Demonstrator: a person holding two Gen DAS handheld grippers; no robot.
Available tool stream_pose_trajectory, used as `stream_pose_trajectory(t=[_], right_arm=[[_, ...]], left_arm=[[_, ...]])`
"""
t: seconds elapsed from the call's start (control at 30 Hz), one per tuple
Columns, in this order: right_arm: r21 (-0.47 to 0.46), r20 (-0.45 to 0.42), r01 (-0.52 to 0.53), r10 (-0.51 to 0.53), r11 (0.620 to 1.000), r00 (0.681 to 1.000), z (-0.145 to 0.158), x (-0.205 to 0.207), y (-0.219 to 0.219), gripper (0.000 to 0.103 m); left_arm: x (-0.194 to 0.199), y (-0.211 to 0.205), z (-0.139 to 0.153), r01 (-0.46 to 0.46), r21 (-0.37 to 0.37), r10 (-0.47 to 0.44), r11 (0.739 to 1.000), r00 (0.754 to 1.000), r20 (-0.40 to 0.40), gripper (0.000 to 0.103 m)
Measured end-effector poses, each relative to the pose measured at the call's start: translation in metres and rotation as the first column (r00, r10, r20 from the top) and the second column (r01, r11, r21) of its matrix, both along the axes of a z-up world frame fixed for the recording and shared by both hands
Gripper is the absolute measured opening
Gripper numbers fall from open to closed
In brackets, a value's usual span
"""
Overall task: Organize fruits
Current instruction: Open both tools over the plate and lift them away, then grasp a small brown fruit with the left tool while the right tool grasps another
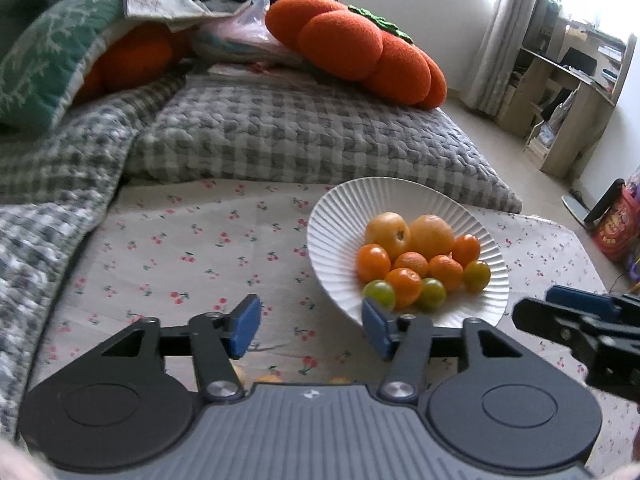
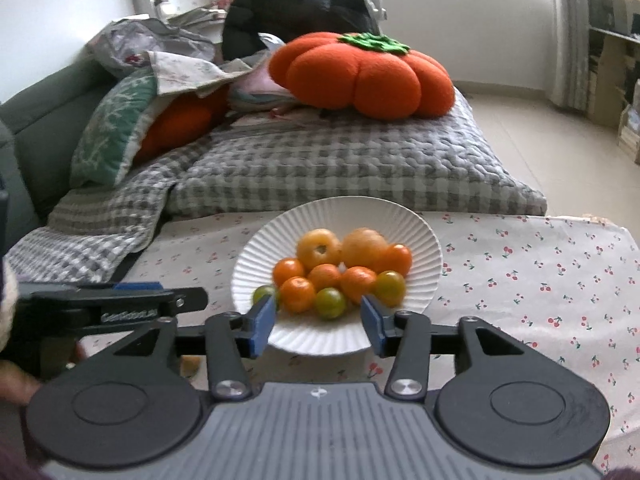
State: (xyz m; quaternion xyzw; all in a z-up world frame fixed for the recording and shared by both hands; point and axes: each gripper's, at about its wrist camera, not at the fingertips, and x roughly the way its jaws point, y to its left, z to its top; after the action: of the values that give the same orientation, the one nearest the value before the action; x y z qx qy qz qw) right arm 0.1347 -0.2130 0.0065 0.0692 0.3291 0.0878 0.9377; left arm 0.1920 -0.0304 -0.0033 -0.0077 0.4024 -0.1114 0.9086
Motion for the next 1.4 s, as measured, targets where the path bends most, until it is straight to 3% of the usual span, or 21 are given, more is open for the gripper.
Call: stream_pose_trajectory(t=[0.07, 0.2, 0.3, 0.67, 1.03, 1.4], right_arm=[[-0.003, 0.010, -0.007, 0.007, 1.000, 1.000, 0.003, -0.004, 0.003, 0.061], [-0.002, 0.013, -0.019, 0.019, 1.000, 1.000, 0.004, -0.007, 0.007, 0.069], [0.003, 0.004, -0.028, 0.028, 1.000, 1.000, 0.003, -0.007, 0.010, 0.071], [-0.025, -0.004, -0.099, 0.099, 0.995, 0.995, 0.012, -0.024, 0.030, 0.091], [-0.089, -0.066, -0.160, 0.154, 0.983, 0.986, -0.003, -0.025, 0.048, 0.093], [-0.169, -0.117, -0.244, 0.227, 0.955, 0.967, -0.025, -0.024, 0.067, 0.090]], left_arm=[[-0.004, 0.003, 0.003, -0.003, 0.008, 0.003, 1.000, 1.000, 0.004, 0.056], [-0.011, 0.010, 0.008, -0.009, 0.012, 0.009, 1.000, 1.000, 0.005, 0.063], [-0.015, 0.018, 0.012, -0.016, 0.009, 0.016, 1.000, 1.000, 0.007, 0.074], [-0.025, 0.053, 0.027, -0.082, -0.019, 0.082, 0.996, 0.996, 0.018, 0.088], [-0.031, 0.045, 0.014, -0.013, 0.039, 0.014, 0.999, 1.000, -0.016, 0.092], [-0.021, 0.051, -0.004, -0.025, 0.025, 0.027, 0.999, 0.996, -0.083, 0.092]])
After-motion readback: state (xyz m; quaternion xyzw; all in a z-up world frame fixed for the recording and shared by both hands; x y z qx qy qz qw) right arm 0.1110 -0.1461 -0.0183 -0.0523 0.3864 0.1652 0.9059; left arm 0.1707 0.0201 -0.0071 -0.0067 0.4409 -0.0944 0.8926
